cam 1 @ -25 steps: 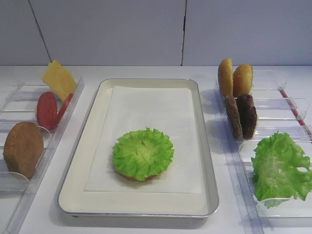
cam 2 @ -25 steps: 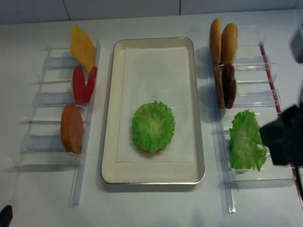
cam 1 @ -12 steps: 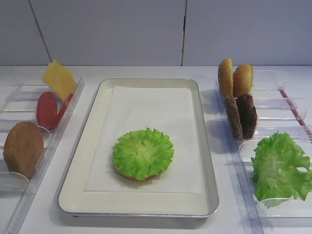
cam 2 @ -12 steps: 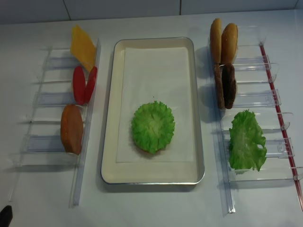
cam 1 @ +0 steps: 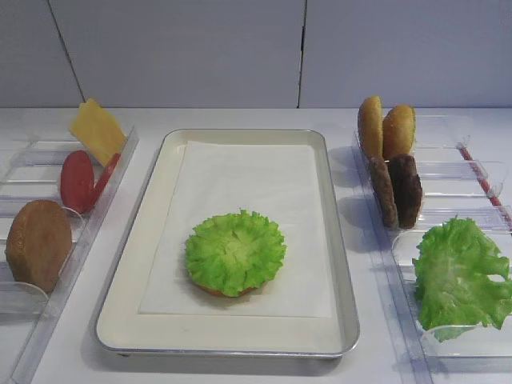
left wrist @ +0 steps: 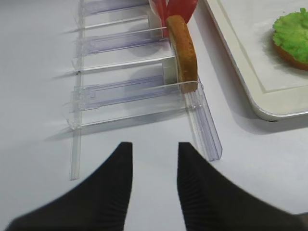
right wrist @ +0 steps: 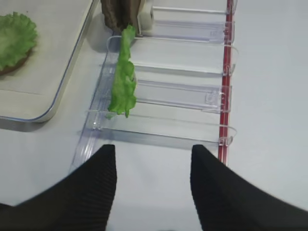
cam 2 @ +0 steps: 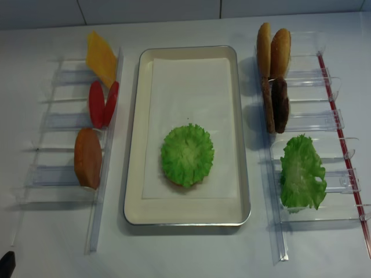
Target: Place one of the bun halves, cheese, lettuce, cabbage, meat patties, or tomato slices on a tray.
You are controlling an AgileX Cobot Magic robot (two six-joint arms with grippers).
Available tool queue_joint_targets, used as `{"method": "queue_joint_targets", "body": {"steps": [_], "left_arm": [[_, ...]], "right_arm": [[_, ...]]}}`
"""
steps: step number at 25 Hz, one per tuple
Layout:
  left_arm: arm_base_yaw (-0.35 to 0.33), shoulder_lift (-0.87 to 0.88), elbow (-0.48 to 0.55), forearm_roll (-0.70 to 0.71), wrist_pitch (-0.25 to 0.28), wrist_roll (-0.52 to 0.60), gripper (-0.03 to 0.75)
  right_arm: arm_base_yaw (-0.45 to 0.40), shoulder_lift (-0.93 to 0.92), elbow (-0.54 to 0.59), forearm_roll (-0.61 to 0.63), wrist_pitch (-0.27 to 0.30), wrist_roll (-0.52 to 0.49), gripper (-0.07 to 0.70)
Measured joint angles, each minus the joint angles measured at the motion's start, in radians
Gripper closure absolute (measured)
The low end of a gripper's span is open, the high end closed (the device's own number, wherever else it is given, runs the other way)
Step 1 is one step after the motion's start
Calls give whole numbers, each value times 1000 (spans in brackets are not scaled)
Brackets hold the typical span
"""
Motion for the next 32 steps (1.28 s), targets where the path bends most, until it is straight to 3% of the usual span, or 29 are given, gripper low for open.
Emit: {"method": "queue_joint_targets", "body": {"steps": [4,9,16,23,32], "left_arm": [[0,0,0,0,0,0,501],[0,0,0,0,0,0,501],[0,0,0,0,0,0,501],[0,0,0,0,0,0,501],[0,0,0,0,0,0,501]], "right_arm": [[-53,-61,22,-18,-35,-118,252],[-115,-141,22,-39,-45,-155,252],[-162,-208,67,-37,-47,-141,252],[-171,-209,101,-39,-103,-7,252],[-171,-209,101,-39,-106,6,252]]}}
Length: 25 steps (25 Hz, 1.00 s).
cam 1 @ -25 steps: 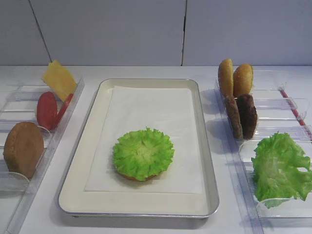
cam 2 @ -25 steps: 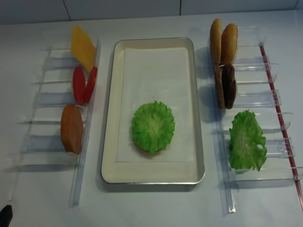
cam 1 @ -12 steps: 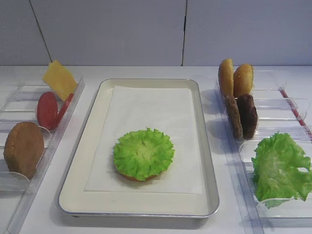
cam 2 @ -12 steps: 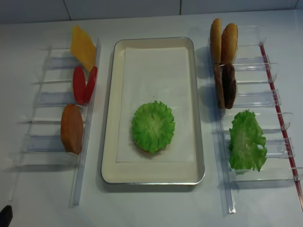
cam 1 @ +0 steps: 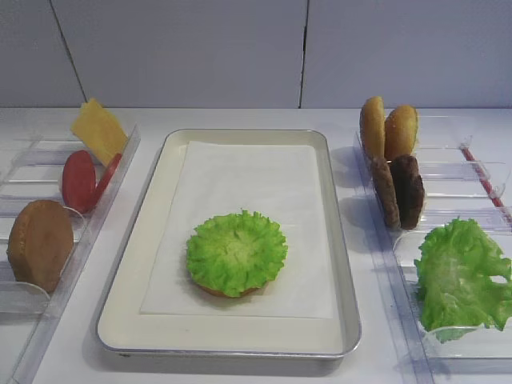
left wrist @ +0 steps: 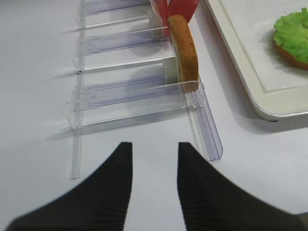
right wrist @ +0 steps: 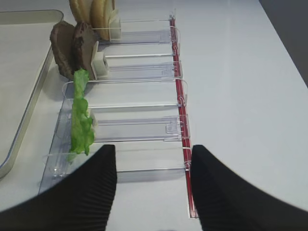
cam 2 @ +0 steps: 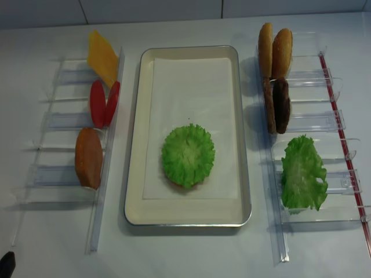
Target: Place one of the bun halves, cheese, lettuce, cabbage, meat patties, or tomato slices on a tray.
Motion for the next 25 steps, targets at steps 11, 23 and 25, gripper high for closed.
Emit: {"method": "queue_joint_targets", "body": {"steps": [11,23,25], "left_arm": [[0,0,0,0,0,0,501],[0,0,0,0,0,0,501],[0,0,0,0,0,0,501]], "right_arm": [[0,0,0,0,0,-2,252],[0,0,0,0,0,-2,252],[0,0,0,0,0,-2,252]]}}
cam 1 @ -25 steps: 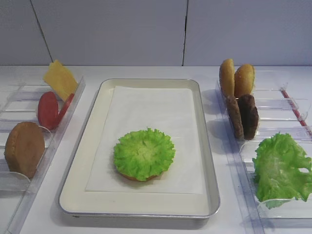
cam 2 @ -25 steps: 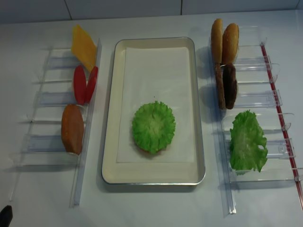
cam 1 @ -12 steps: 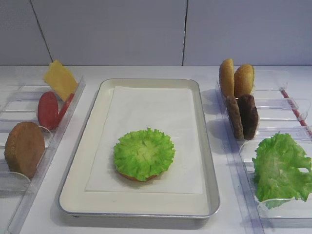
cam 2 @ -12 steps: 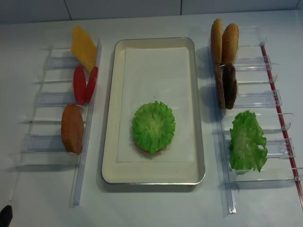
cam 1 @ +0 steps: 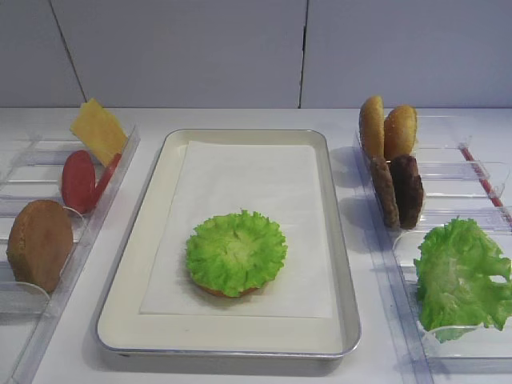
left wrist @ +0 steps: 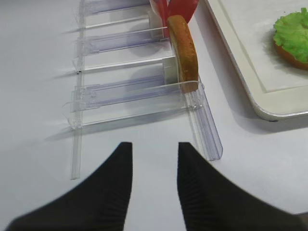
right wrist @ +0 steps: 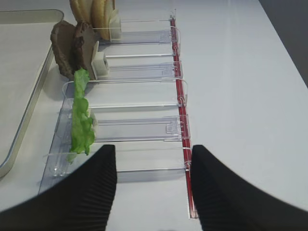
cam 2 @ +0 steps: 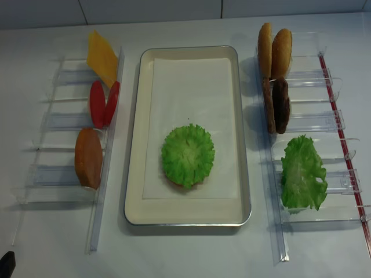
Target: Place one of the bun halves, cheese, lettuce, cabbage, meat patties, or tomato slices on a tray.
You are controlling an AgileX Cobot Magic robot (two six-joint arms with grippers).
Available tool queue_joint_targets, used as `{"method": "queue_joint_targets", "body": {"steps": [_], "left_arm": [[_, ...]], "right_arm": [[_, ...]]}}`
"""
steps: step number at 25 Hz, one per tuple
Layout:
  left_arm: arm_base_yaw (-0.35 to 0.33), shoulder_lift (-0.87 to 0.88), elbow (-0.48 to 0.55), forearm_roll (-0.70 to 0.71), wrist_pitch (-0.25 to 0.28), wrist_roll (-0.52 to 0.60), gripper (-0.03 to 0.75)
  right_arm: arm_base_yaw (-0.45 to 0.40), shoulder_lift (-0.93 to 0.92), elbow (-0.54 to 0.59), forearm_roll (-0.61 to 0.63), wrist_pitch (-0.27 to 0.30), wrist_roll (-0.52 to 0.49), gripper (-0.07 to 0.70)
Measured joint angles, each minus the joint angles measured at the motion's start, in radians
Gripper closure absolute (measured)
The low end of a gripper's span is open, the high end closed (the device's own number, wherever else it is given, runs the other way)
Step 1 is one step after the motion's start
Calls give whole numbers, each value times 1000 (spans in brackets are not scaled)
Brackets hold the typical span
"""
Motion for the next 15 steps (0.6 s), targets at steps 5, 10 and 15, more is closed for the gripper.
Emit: {"method": "queue_joint_targets", "body": {"steps": [5,10,15], "left_arm": [[0,0,0,0,0,0,501],[0,0,0,0,0,0,501],[0,0,0,0,0,0,501]], "right_arm": [[0,0,0,0,0,-2,252],[0,0,0,0,-2,-2,252],[0,0,0,0,-2,-2,252]]}}
